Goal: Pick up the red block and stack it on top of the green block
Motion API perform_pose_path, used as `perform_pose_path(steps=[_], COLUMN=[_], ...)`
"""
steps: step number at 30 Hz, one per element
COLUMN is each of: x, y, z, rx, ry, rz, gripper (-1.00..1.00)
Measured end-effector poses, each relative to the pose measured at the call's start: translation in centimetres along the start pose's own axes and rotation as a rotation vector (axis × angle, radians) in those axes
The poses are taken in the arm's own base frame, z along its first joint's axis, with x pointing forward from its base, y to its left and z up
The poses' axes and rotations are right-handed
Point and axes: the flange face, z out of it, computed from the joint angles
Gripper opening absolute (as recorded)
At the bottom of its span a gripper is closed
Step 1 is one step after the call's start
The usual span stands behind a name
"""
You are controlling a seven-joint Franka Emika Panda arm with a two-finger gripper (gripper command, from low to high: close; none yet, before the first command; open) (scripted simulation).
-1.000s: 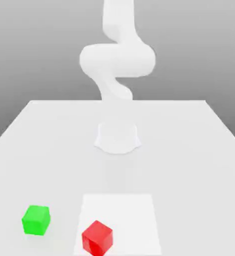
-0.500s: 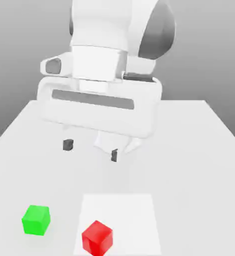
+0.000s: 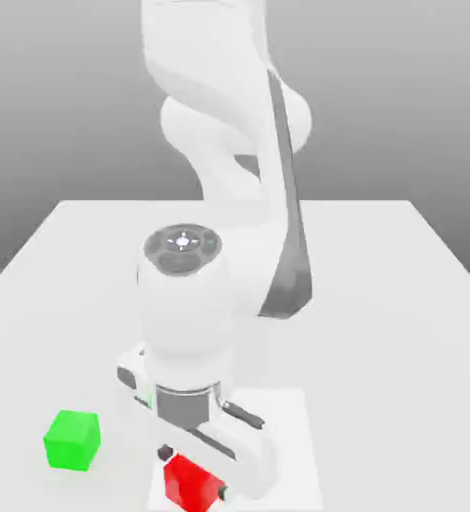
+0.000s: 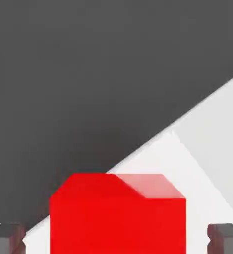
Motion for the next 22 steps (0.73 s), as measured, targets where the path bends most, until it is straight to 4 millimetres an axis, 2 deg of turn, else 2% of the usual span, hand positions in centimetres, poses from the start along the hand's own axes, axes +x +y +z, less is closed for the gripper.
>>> perform_pose_path(steps=[2,3,4,8,9,12,14,15,18,19,22], x=[0.0,0.0,0.0,0.0,0.6,7.7,12.6,14.0,14.9,14.9,14.9], y=[0.0,0.0,0.0,0.0,0.3,3.9,7.3,8.4,9.2,9.3,9.3], z=[0.0,0.6,0.3,-4.0,-5.2,-7.4,-8.4,-7.9,-4.7,-3.6,-3.6], rx=[0.001,0.000,0.000,0.000,-0.001,-0.005,-0.003,-0.001,-0.001,-0.001,-0.001], ry=[0.000,0.000,0.000,0.000,0.001,0.007,0.004,0.002,0.001,0.000,0.000], rz=[0.000,0.000,0.000,0.001,0.014,0.183,0.317,0.356,0.384,0.386,0.386], gripper=[-1.00,-1.00,-1.00,-1.00,-1.00,-1.00,-1.00,-1.00,-1.00,1.00,1.00])
